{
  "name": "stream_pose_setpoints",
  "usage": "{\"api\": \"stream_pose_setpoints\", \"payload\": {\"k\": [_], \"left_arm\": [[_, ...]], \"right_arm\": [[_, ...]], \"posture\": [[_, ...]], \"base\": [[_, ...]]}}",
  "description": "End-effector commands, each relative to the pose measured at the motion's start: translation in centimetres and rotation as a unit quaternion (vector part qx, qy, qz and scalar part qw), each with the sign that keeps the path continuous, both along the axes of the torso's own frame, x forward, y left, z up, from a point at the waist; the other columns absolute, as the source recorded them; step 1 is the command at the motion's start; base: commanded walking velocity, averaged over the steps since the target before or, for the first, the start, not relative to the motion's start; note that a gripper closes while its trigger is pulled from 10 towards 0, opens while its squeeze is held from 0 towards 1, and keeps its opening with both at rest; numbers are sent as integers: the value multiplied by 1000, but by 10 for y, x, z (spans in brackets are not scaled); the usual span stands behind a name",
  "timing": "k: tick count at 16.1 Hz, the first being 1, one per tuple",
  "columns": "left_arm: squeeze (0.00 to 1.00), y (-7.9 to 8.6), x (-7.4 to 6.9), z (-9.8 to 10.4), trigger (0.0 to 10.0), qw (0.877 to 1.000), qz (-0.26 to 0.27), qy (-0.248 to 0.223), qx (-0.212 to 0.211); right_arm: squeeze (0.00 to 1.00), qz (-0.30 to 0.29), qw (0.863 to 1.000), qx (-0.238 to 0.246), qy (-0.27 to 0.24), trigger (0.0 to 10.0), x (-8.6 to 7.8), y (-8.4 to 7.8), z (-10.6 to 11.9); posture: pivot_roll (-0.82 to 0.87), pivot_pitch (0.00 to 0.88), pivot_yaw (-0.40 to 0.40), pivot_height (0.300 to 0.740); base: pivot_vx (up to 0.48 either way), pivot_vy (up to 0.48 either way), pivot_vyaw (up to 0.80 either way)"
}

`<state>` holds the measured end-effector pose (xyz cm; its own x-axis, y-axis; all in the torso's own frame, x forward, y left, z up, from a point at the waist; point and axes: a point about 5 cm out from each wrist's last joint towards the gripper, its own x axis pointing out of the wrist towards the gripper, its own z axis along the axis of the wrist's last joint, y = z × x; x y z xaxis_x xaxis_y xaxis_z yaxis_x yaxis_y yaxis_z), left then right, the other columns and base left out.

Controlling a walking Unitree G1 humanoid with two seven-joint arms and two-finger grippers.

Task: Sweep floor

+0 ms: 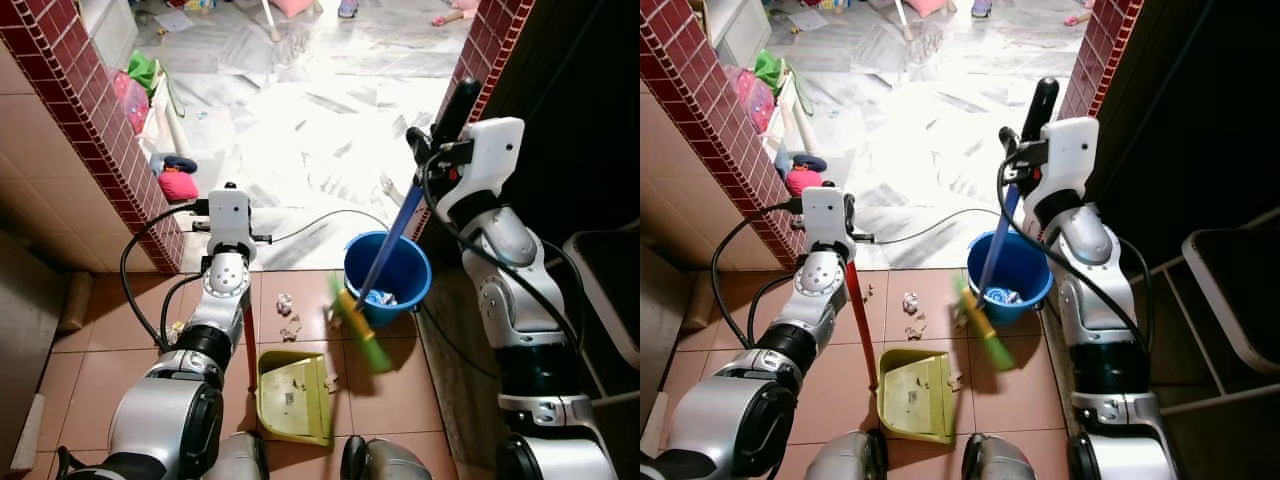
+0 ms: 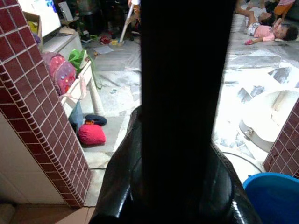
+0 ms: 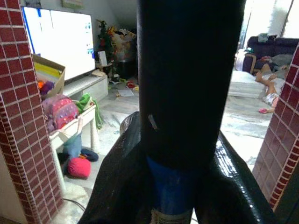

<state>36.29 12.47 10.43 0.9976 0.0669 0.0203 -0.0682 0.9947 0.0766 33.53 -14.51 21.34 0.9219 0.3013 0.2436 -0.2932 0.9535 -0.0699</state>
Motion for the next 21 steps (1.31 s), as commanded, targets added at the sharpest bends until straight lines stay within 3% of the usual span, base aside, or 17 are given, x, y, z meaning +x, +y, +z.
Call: {"api": "stream_pose_setpoints", "payload": {"k": [1, 8, 12, 13, 16, 21], "left_arm": [[0, 2, 2, -1, 10000, 1000, -4, 13, 20], [0, 12, 5, 0, 10000, 999, 28, 26, 39], [0, 21, 6, 2, 10000, 997, 57, 27, 52], [0, 26, 5, 2, 10000, 994, 79, 23, 69], [0, 31, 2, -2, 10000, 993, 95, 23, 59], [0, 34, -1, -8, 10000, 992, 108, 32, 50]], "right_arm": [[0, 14, 1000, -9, -17, 10000, -4, 5, 3], [0, 54, 997, -20, 57, 10000, -30, 29, -55], [0, 87, 991, 24, 98, 10000, -32, 34, -54], [0, 94, 990, 42, 99, 10000, -29, 32, -49], [0, 62, 994, 52, 69, 10000, -22, 27, -34], [0, 28, 971, 203, 123, 10000, -12, 22, -23]], "posture": [[-135, 131, 6, 740], [-130, 119, 6, 740], [-139, 113, 9, 740], [-142, 113, 8, 740], [-139, 119, 0, 740], [-140, 130, 2, 740]], "base": [[0, 0, 0], [0, 0, 0], [0, 0, 0], [0, 0, 0], [0, 0, 0], [0, 0, 0]]}}
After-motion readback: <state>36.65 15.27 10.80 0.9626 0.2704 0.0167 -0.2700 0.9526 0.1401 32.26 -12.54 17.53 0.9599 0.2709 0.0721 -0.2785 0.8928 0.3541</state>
